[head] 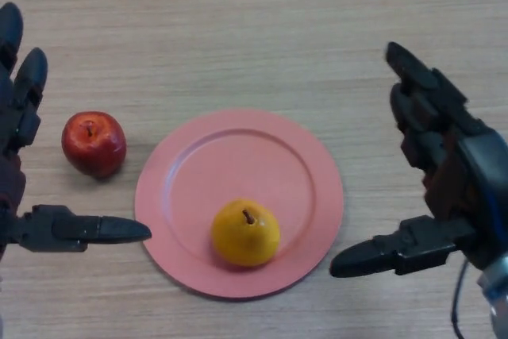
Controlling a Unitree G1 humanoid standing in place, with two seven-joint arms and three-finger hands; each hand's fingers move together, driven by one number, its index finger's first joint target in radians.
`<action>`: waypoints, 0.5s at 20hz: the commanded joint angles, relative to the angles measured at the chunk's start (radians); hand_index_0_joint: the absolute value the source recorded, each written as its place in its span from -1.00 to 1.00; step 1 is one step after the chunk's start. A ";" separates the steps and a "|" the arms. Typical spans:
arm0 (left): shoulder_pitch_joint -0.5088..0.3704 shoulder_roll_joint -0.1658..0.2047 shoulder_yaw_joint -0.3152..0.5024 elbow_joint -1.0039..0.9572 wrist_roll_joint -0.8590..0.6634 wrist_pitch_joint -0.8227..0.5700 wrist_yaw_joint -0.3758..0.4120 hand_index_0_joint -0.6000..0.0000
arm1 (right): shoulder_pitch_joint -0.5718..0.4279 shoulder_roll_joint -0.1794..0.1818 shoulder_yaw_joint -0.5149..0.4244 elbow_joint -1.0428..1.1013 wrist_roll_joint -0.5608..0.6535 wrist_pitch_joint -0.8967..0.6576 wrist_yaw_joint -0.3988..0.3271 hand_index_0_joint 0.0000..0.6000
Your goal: Pick up the yellow pear and place it on the plate
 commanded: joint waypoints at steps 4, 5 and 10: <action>-0.050 0.053 0.004 -0.044 0.056 -0.082 -0.024 1.00 | -0.001 -0.011 -0.031 -0.080 -0.023 -0.082 0.003 -1.00; -0.053 0.058 0.010 -0.043 0.061 -0.075 -0.030 1.00 | -0.005 -0.011 -0.023 -0.079 -0.034 -0.082 -0.004 -1.00; -0.053 0.063 0.032 -0.036 0.025 -0.052 -0.064 1.00 | -0.004 -0.015 -0.010 -0.077 -0.083 -0.074 0.017 -1.00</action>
